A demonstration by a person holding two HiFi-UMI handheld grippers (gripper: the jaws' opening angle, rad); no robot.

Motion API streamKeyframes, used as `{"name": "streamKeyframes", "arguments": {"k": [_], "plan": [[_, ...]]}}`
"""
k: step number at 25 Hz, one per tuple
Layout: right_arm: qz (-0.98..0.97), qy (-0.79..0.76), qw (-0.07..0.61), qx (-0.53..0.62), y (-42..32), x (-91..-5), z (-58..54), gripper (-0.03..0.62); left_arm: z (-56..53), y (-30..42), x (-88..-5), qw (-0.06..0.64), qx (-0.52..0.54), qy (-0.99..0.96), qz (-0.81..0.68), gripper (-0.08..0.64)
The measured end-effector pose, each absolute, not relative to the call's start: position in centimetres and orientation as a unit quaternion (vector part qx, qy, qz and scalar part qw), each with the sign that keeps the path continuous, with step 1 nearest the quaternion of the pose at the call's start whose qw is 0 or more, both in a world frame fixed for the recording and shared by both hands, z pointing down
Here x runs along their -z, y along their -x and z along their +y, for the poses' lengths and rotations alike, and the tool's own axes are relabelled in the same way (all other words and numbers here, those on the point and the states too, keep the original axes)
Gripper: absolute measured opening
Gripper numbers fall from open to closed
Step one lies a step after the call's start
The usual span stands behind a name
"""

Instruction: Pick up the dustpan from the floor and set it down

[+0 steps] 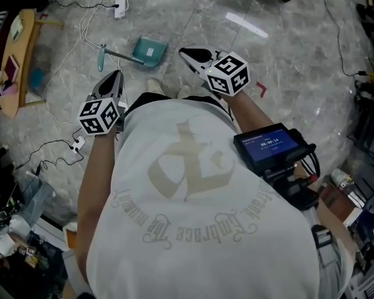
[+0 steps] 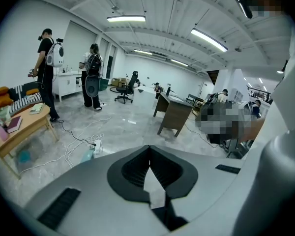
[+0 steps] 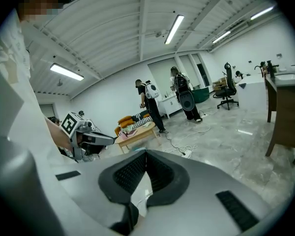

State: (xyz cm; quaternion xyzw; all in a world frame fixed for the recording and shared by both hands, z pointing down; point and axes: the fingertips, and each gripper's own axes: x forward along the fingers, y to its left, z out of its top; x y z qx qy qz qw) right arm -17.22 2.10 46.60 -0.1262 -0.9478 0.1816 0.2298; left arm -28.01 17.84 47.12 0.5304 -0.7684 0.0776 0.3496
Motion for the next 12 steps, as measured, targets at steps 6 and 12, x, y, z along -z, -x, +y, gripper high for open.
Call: {"name": "streamKeyframes", "arguments": {"k": [6,12], "plan": [[-0.949,0.121,0.223,-0.189,17.6,-46.7,2.3,0.017,17.8,29.2,-47.3,0.354,-0.082,-0.526,-0.769,0.012],[-0.950,0.113,0.223,-0.188,17.3,-46.9,1.8,0.017,17.1,29.1,-47.5,0.351,-0.087,-0.534,-0.764,0.012]]}}
